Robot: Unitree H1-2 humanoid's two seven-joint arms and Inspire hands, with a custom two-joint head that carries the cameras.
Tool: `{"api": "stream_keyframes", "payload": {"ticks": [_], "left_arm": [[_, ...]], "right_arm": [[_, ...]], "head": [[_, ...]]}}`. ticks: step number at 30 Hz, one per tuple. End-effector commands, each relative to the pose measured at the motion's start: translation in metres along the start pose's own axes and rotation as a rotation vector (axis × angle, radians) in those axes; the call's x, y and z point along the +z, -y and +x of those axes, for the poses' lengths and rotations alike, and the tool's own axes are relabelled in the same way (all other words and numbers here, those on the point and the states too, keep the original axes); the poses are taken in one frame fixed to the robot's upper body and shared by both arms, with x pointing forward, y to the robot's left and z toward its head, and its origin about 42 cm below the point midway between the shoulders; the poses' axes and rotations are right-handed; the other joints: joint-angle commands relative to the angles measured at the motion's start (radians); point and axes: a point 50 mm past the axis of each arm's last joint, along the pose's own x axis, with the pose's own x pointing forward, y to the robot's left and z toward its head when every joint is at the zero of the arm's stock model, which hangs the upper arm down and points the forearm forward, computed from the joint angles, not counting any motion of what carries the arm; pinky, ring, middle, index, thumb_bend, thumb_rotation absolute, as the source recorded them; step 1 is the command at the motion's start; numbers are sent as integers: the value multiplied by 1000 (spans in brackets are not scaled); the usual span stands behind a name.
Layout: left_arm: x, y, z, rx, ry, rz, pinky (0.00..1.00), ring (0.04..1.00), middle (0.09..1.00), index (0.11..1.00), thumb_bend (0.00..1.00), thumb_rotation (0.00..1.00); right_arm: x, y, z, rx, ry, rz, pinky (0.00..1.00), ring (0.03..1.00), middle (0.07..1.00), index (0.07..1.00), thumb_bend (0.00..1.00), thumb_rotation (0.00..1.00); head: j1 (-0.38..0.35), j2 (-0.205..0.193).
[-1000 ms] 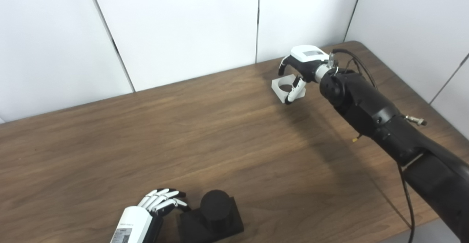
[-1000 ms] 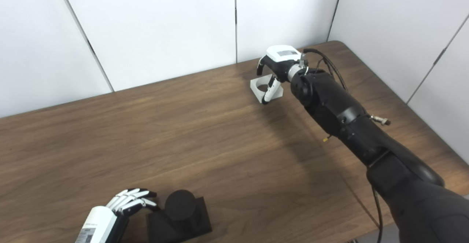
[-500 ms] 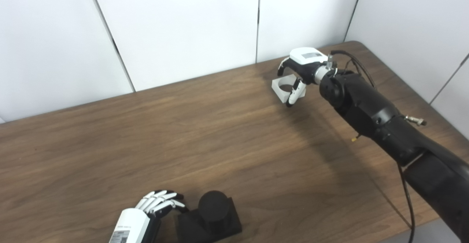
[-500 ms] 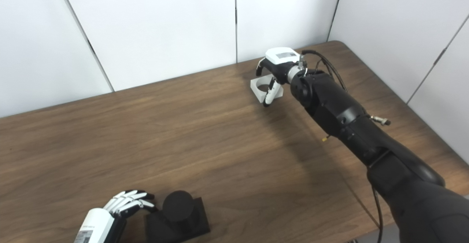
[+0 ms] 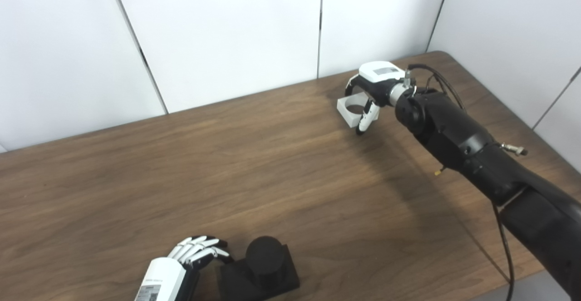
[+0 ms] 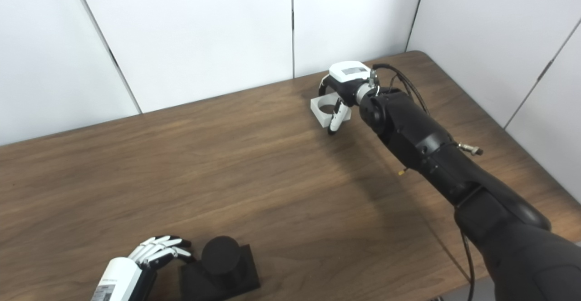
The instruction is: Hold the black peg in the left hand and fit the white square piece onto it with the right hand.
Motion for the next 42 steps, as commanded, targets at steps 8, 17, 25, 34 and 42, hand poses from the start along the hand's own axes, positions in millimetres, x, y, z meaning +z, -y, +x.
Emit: {"api": "stream_keyframes", "payload": {"ticks": [8,17,25,34,42], "left_arm": [[-4,3,-9,-55,-51,29,831,814,760,486,521,47],[-4,5,-7,-49,-49,26,832,812,758,485,521,47],[-4,7,-5,-47,-52,23,829,812,758,485,521,47],[3,9,2,-54,-52,24,836,819,764,486,520,47],[11,11,11,-53,-51,38,812,809,756,485,521,48]], "right_arm": [[-4,25,-2,-86,9,-23,953,937,873,524,601,131],[-8,21,-6,-104,23,-21,897,906,804,485,522,130],[-6,20,-13,-141,58,-25,864,890,784,485,522,131],[46,56,-78,-234,299,-91,922,921,794,485,523,132],[97,82,-159,-294,558,-99,949,894,781,484,524,134]], "head": [[0,-1],[14,-5],[30,-5],[89,4],[144,26]]}}
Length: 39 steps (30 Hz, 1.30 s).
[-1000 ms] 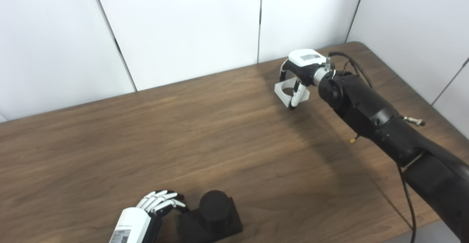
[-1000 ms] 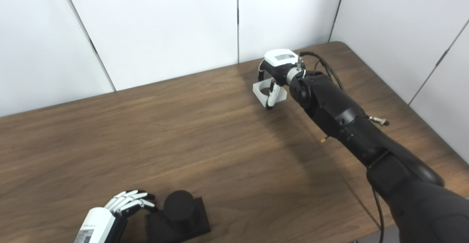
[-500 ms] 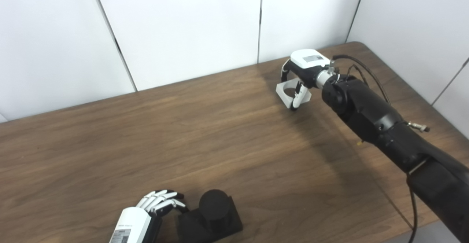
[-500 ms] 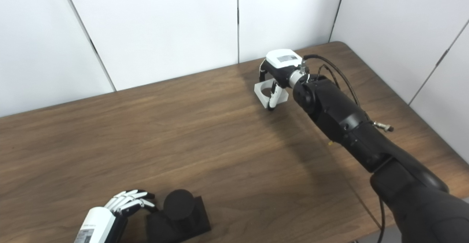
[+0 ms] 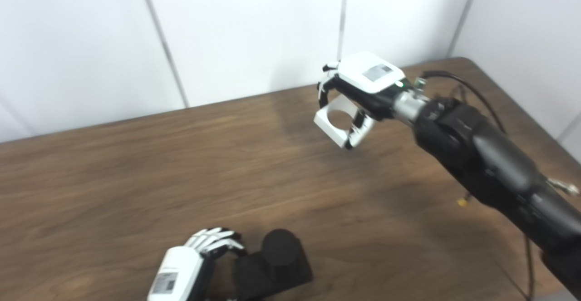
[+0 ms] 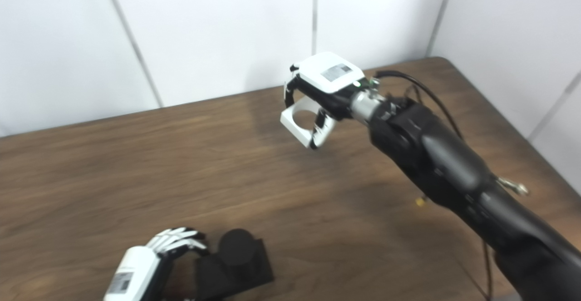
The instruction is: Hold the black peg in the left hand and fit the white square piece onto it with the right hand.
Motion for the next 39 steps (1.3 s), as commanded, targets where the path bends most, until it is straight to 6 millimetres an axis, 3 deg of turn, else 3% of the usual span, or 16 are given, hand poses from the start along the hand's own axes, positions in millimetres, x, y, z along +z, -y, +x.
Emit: {"api": "stream_keyframes", "payload": {"ticks": [1,9,13,18,29,39], "left_arm": [[1,6,1,-60,-30,24,810,808,756,485,521,48],[18,5,12,-67,-34,31,819,816,762,486,521,48],[23,5,16,-70,-39,33,822,823,767,486,521,47],[27,8,20,-63,-38,29,826,816,760,486,521,47],[29,10,21,-55,-36,9,815,810,756,485,521,47],[30,10,21,-59,-38,-2,818,816,761,485,521,47]], "right_arm": [[16,31,-9,-58,53,-14,958,890,781,484,525,135],[71,67,-42,0,230,40,975,896,781,483,523,131],[83,74,-45,24,310,65,973,891,773,482,522,129],[89,64,-49,49,389,98,970,886,745,479,523,128],[102,29,-53,192,379,107,971,887,749,482,522,130],[114,19,-52,168,378,57,1000,925,767,484,522,128]], "head": [[15,7],[92,82],[113,96],[119,99],[117,97],[116,93]]}}
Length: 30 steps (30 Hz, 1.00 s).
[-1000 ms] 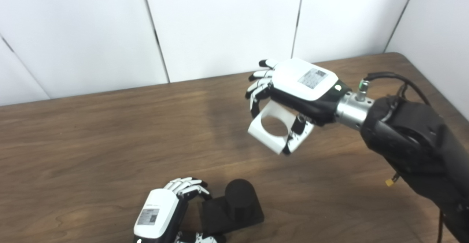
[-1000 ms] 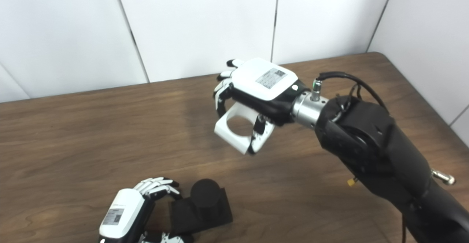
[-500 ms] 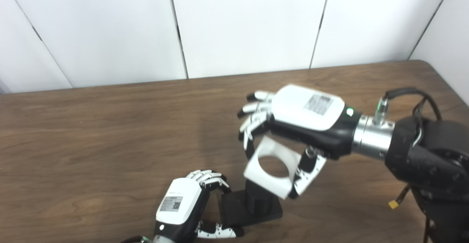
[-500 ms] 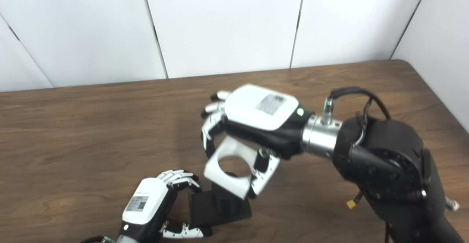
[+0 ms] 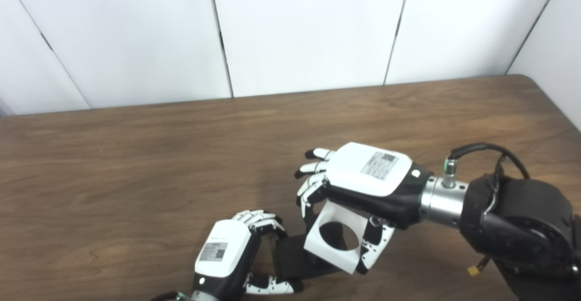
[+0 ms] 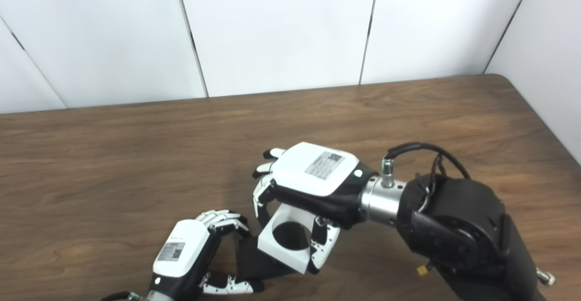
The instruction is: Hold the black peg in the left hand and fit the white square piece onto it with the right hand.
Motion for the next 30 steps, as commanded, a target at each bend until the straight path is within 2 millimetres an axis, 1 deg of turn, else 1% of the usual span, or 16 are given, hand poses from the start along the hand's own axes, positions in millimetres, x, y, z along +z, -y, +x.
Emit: {"api": "stream_keyframes", "payload": {"ticks": [1,10,15,19,30], "left_arm": [[2,6,-1,-40,1,-18,819,817,761,485,521,47],[3,8,0,-37,2,-34,816,813,760,485,521,47],[3,8,0,-41,4,-33,816,814,761,485,521,47],[3,8,-1,-42,4,-28,818,816,761,485,521,47],[5,6,-2,-38,3,-28,817,816,760,485,521,47]], "right_arm": [[4,8,0,-56,9,-57,1000,926,767,484,522,128],[7,9,5,-97,10,-82,1000,940,770,483,522,128],[8,9,8,-122,13,-125,1000,929,762,482,524,130],[9,8,11,-118,15,-157,1000,925,760,482,524,131],[4,3,17,-74,-11,-158,1000,923,764,482,524,129]], "head": [[0,1],[3,-3],[4,-4],[4,-4],[10,5]]}}
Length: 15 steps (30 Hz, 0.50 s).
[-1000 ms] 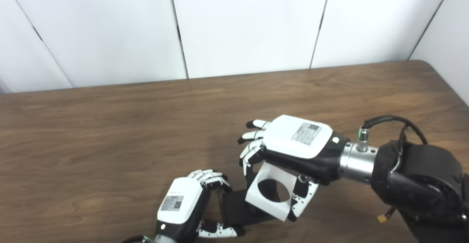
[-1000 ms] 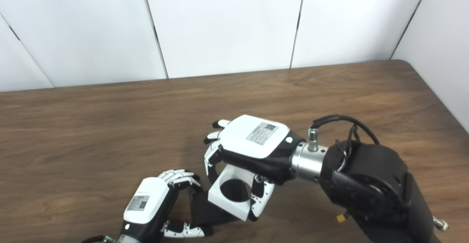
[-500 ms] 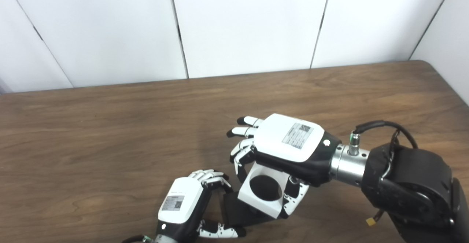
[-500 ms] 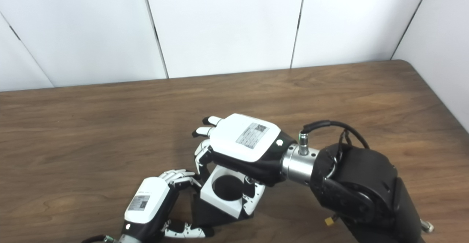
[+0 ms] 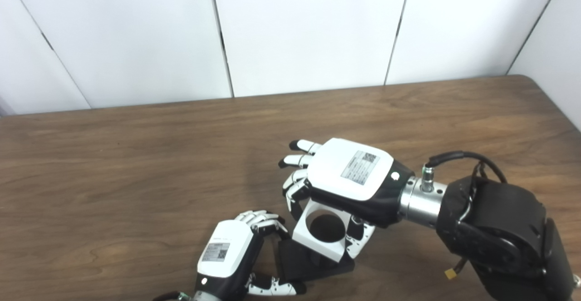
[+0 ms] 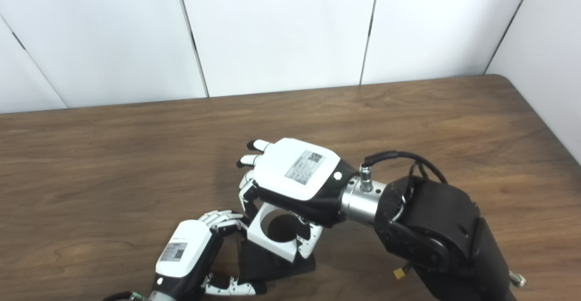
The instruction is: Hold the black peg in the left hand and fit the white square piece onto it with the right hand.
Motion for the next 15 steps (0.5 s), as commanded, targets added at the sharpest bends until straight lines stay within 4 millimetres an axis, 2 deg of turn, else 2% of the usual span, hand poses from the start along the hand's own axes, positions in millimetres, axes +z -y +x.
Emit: {"api": "stream_keyframes", "payload": {"ticks": [1,8,15], "left_arm": [[3,5,-2,-34,0,-7,814,814,758,485,521,47],[4,4,-2,-33,-1,-5,816,814,757,485,521,47],[5,4,-1,-30,1,-3,815,813,756,485,521,47]], "right_arm": [[-2,6,-1,-33,-12,-28,1000,922,764,482,524,129],[-9,-4,-7,11,-42,11,1000,935,771,483,523,129],[-13,-4,-12,31,-44,14,1000,923,758,483,523,129]], "head": [[1,2],[3,6],[3,9]]}}
